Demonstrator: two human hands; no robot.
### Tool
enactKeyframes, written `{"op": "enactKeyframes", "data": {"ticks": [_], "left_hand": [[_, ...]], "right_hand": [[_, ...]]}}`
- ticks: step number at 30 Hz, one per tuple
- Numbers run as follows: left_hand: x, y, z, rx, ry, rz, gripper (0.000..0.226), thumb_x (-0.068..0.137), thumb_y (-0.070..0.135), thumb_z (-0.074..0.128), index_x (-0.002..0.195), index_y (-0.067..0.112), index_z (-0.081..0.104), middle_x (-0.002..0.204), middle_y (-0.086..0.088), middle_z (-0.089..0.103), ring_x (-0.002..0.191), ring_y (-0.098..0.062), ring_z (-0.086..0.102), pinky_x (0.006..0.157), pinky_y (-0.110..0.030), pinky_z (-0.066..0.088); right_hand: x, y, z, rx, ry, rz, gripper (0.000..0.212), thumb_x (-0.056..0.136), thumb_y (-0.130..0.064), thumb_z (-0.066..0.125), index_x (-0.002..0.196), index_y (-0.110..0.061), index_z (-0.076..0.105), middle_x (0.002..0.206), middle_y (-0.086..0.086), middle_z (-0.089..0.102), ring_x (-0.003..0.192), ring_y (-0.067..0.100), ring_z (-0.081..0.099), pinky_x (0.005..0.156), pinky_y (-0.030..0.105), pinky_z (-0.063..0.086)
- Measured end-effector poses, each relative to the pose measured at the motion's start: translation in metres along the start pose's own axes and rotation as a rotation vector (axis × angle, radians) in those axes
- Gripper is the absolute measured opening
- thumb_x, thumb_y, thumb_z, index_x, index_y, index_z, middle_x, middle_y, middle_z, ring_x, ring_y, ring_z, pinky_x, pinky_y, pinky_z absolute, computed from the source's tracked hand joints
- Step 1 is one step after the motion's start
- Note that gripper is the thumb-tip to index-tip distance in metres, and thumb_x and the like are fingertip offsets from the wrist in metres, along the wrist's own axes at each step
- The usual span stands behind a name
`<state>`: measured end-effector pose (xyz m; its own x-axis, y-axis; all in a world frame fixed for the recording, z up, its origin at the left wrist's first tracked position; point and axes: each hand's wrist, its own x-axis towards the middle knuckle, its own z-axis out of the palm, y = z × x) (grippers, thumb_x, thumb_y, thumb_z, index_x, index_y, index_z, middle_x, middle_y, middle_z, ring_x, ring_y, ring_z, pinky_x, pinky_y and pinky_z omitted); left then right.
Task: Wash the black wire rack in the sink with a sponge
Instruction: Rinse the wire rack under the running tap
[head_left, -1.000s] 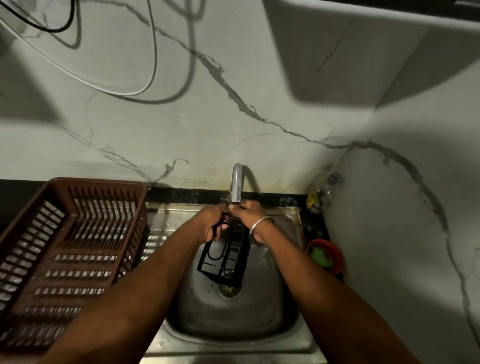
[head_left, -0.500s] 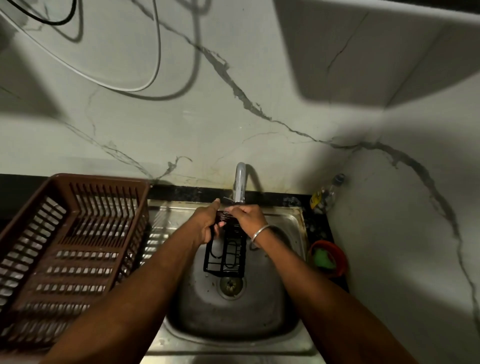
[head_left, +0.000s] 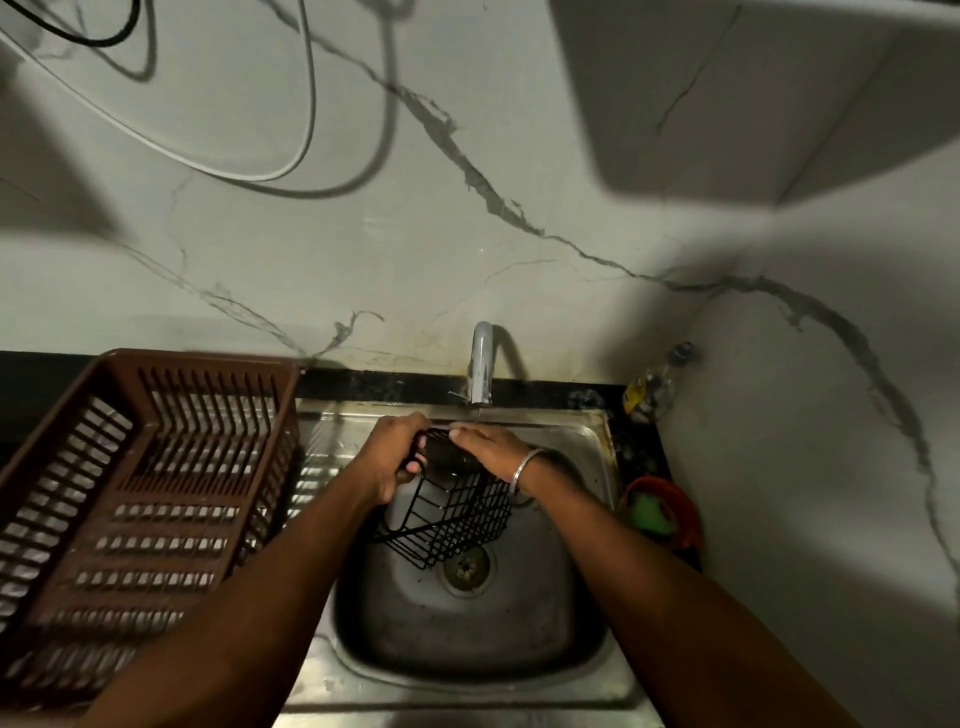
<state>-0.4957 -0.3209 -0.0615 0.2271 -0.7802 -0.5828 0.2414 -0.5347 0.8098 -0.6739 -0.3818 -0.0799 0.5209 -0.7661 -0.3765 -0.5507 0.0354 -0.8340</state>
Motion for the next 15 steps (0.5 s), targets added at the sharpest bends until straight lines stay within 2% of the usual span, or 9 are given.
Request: {"op": "enactKeyframes", "data": {"ticks": [2,4,6,7,10,12,13,15], "left_hand": [[0.001,-0.003,-0.004,0.002,0.001,0.035,0.031,0.102,0.019,0.058,0.071,0.016,0.056,0.057,0.000,0.048,0.038,-0.009,0.035,0.034,-0.015,0.022],[0.001,-0.007,-0.008,0.020,0.007,0.075,0.034,0.102,0.018,0.060,0.069,0.016,0.057,0.055,-0.001,0.048,0.038,-0.009,0.036,0.035,-0.015,0.022],[0.001,-0.010,-0.011,0.028,0.019,0.123,0.035,0.102,0.016,0.063,0.067,0.016,0.061,0.055,-0.002,0.050,0.039,-0.011,0.037,0.035,-0.017,0.024],[0.002,-0.011,-0.011,0.047,0.037,0.158,0.035,0.102,0.015,0.064,0.067,0.015,0.063,0.055,-0.004,0.051,0.039,-0.013,0.039,0.037,-0.019,0.028],[0.007,-0.007,-0.012,0.203,0.087,0.284,0.034,0.103,0.015,0.066,0.070,0.012,0.069,0.059,-0.005,0.065,0.045,-0.013,0.056,0.051,-0.026,0.045],[0.009,-0.003,-0.016,0.383,0.003,0.317,0.028,0.103,0.028,0.071,0.081,0.013,0.079,0.072,-0.003,0.076,0.059,-0.011,0.067,0.061,-0.026,0.052],[0.010,-0.002,-0.018,0.450,-0.059,0.308,0.030,0.102,0.035,0.072,0.086,0.011,0.081,0.075,-0.006,0.078,0.061,-0.013,0.067,0.061,-0.024,0.053],[0.011,-0.001,-0.020,0.419,-0.121,0.274,0.037,0.103,0.033,0.071,0.090,-0.001,0.079,0.073,-0.014,0.076,0.060,-0.018,0.064,0.059,-0.026,0.052]], "right_hand": [[0.004,-0.002,-0.006,-0.080,-0.021,0.005,0.033,0.102,-0.052,0.060,0.127,-0.031,0.066,0.122,-0.007,0.067,0.112,0.009,0.059,0.092,0.025,0.044],[0.011,-0.003,-0.009,-0.159,0.008,0.010,0.029,0.094,-0.065,0.063,0.104,-0.038,0.065,0.103,-0.012,0.068,0.099,0.012,0.063,0.083,0.029,0.048],[0.017,-0.003,-0.010,-0.207,0.038,-0.001,0.031,0.095,-0.066,0.060,0.086,-0.036,0.061,0.085,-0.013,0.063,0.084,0.012,0.063,0.075,0.029,0.048],[0.020,-0.002,-0.009,-0.229,0.060,0.005,0.033,0.096,-0.066,0.058,0.080,-0.037,0.059,0.082,-0.013,0.061,0.082,0.013,0.062,0.075,0.030,0.048],[0.026,-0.006,-0.008,-0.324,0.102,0.001,0.040,0.096,-0.070,0.053,0.083,-0.033,0.063,0.097,0.002,0.066,0.096,0.024,0.065,0.084,0.033,0.052],[0.029,-0.009,-0.007,-0.471,0.090,-0.026,0.041,0.099,-0.066,0.050,0.095,-0.028,0.065,0.113,0.012,0.069,0.106,0.031,0.065,0.086,0.035,0.051],[0.029,-0.013,-0.007,-0.547,0.084,-0.047,0.038,0.102,-0.061,0.049,0.100,-0.027,0.065,0.117,0.013,0.069,0.109,0.032,0.065,0.086,0.035,0.050],[0.028,-0.020,-0.001,-0.666,0.112,-0.088,0.035,0.105,-0.054,0.046,0.108,-0.025,0.065,0.121,0.013,0.069,0.113,0.034,0.064,0.090,0.039,0.050]]}}
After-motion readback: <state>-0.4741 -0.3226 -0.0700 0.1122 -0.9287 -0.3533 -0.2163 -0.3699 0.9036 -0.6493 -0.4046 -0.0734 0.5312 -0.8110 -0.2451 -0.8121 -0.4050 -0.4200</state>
